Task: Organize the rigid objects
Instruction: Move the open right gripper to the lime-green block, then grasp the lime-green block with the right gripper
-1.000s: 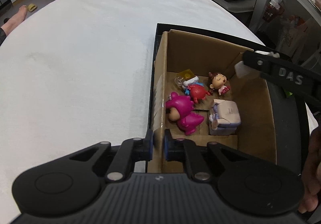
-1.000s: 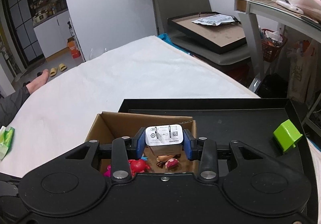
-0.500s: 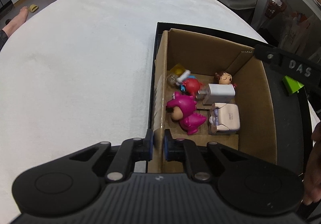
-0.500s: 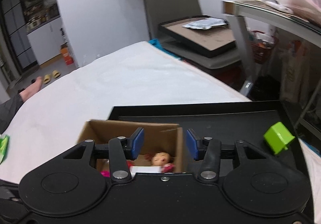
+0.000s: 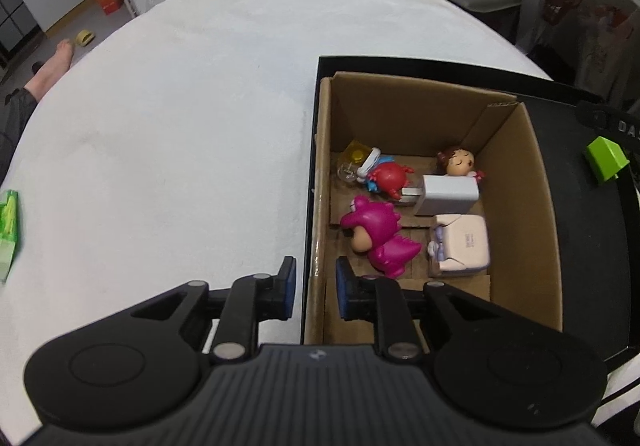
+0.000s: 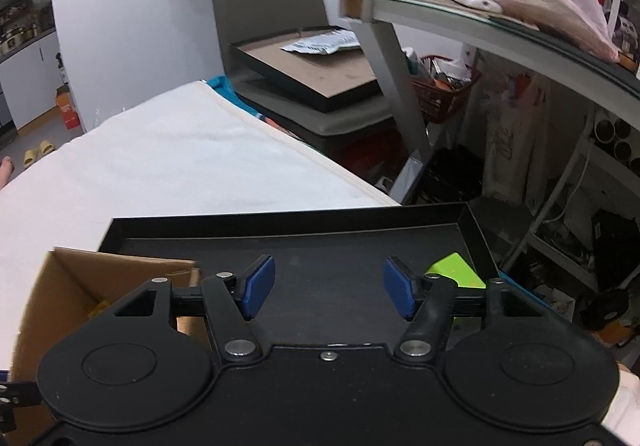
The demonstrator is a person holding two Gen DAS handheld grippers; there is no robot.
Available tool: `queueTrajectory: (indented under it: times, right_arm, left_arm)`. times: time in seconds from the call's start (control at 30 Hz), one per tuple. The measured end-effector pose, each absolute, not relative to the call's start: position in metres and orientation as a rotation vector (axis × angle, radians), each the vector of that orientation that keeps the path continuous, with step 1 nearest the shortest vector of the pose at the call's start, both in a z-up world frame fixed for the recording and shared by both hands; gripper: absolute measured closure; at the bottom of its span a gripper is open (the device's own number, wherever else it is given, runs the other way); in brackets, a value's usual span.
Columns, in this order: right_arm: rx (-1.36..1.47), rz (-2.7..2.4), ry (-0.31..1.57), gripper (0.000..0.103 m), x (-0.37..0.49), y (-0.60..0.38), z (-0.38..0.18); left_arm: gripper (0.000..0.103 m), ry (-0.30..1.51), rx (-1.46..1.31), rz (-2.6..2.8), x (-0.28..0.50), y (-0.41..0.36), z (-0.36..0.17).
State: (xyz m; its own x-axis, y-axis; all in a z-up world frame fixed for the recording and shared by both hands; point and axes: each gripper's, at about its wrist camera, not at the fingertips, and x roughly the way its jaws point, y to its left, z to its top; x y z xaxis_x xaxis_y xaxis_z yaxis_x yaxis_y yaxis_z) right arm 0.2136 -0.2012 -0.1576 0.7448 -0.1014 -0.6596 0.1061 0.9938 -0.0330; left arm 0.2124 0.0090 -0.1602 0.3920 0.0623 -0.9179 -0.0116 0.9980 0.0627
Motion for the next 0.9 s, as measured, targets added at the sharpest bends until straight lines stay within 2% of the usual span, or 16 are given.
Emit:
queueTrajectory:
  times: [0.2,0.33,0.57,0.9]
  right_arm:
    - [-0.052,-0.161,0.770,0.040,0.234,-0.214,-0.172]
    - [-0.139,-0.188,0.758,0.025,0.241,-0.217,-0.177]
    - [-0.141,-0.225,0.802,0.025,0.258,-0.240,-0.187]
    - [-0.213,-0.259,0.879,0.026,0.262,-0.250,-0.219]
  left_arm:
    - [0.070,1.191,0.034,0.098,0.212,0.009,-0.166]
    - [0.063,1.193,0.036,0.117,0.214,0.004,-0.165]
    - [0.054,1.191,0.039,0.168,0.219,-0.005,-0.162]
    - [0.051,1.207,0.023,0.233,0.225,-0.011,-0.166]
